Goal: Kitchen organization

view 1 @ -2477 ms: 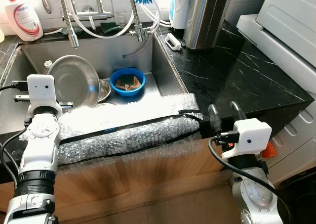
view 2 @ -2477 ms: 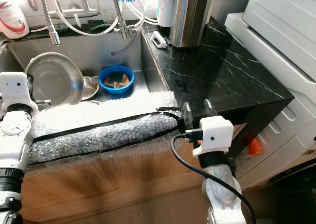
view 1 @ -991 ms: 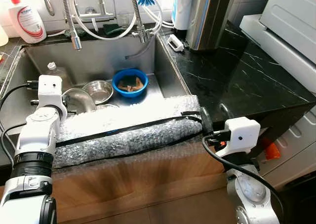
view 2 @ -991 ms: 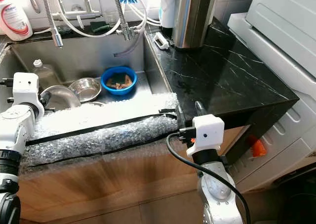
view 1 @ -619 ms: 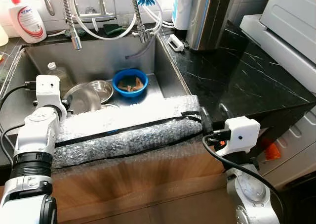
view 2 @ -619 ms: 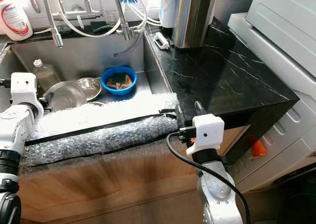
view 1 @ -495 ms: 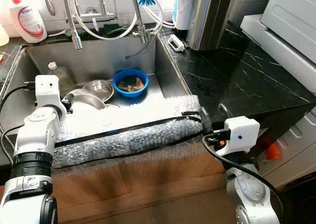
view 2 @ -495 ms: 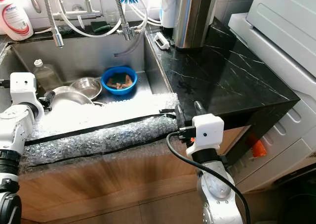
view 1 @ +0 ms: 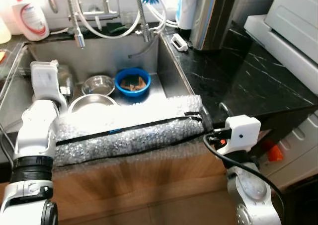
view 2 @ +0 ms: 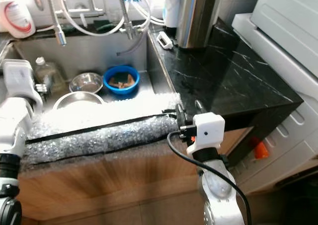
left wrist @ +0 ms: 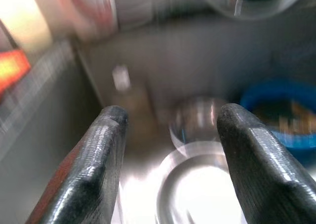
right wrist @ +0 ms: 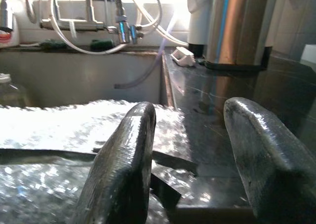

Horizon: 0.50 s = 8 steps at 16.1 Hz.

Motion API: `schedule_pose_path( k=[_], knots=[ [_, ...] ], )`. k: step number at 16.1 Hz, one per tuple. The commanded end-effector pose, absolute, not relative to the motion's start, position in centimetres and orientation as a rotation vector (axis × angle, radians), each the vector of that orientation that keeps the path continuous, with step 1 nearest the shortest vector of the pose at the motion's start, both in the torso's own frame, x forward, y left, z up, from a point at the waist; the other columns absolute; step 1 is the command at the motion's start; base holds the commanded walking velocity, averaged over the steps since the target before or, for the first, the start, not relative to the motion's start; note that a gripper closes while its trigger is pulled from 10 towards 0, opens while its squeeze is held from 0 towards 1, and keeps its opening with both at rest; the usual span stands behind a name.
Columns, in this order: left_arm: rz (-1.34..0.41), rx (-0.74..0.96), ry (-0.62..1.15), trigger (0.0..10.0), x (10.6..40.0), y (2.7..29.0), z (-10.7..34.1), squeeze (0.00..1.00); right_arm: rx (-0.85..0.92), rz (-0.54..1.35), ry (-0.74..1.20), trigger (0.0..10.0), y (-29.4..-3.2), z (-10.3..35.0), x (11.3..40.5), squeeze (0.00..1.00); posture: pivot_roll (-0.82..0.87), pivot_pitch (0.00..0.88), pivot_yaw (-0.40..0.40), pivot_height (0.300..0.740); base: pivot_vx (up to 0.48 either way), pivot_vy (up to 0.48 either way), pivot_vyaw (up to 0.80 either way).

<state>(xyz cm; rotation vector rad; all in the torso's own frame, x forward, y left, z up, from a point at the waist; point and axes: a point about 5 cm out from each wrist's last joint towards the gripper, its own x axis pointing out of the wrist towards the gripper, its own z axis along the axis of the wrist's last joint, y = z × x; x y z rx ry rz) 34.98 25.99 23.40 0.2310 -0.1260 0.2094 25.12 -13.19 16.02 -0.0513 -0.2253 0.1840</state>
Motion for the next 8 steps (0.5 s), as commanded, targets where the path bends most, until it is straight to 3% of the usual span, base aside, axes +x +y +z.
schedule_pose_path(
  k=[1,6,8],
  knots=[
    [0.199,0.323,-0.224,10.0,34.3,25.7,24.8,0.0,-0.043,0.184,-0.213,10.0,-13.2,15.9,25.2,0.0,0.05,0.103,-0.024,0.74,0.0,0.0,0.0],
    [0.213,0.418,-0.528,10.0,29.2,25.9,26.9,0.0,-0.033,0.17,-0.247,10.0,-13.5,16.4,25.4,0.0,0.06,0.109,-0.031,0.74,0.0,0.0,0.0],
    [0.215,0.496,-0.523,10.0,27.6,25.9,25.7,0.0,-0.036,0.163,-0.258,10.0,-13.7,16.6,25.4,0.0,0.07,0.114,-0.037,0.74,0.0,0.0,0.0]
  ],
)
